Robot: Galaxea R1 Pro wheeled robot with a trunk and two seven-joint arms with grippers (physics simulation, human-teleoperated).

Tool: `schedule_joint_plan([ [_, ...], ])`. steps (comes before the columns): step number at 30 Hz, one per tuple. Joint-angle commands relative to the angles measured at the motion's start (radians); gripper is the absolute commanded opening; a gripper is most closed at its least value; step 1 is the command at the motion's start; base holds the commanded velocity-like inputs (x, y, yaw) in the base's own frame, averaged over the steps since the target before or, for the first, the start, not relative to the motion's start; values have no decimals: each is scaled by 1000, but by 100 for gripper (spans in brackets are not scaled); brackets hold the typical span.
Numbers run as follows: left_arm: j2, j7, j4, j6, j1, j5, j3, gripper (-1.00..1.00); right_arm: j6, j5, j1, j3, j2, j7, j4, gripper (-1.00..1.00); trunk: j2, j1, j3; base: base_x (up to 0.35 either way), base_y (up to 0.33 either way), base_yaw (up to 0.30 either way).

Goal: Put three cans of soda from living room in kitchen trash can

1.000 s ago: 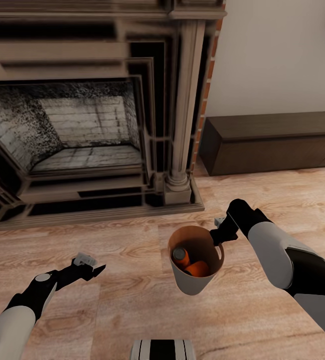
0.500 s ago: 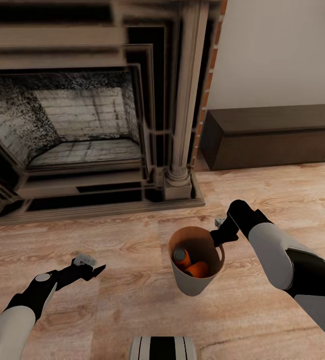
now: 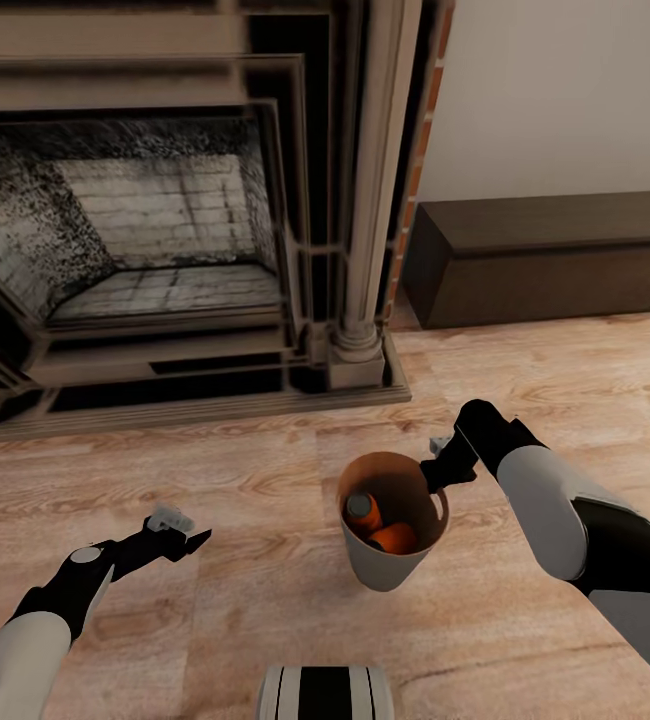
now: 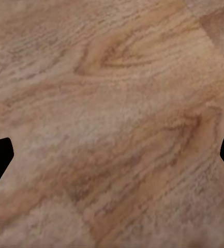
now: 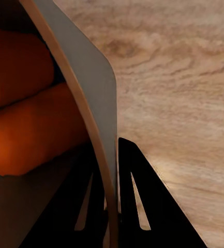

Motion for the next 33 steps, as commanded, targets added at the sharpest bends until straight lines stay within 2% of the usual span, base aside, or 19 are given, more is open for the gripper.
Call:
schedule_joint_plan([
  [1, 0, 0, 0, 0, 0, 0, 0, 100, 8, -17, 0, -4, 0, 5, 0, -100, 0, 0, -4, 0, 0, 0],
  [10, 0, 0, 0, 0, 0, 1, 0, 100, 8, -17, 0, -4, 0, 5, 0, -100, -1, 1, -8, 0, 0, 0],
  [17, 0, 0, 0, 0, 0, 0, 0, 100, 8, -16, 0, -4, 0, 5, 0, -100, -2, 4, -35, 0, 0, 0],
  [23, 0, 0, 0, 0, 0, 1, 0, 100, 8, -16, 0, -4, -1, 5, 0, -100, -2, 4, -35, 0, 0, 0],
  [29, 0, 0, 0, 0, 0, 0, -1, 100, 8, -16, 0, -4, -1, 5, -2, -100, -4, 7, -58, 0, 0, 0],
  [33, 0, 0, 0, 0, 0, 0, 0, 100, 8, -16, 0, -4, -1, 5, -2, -100, -4, 7, -58, 0, 0, 0],
])
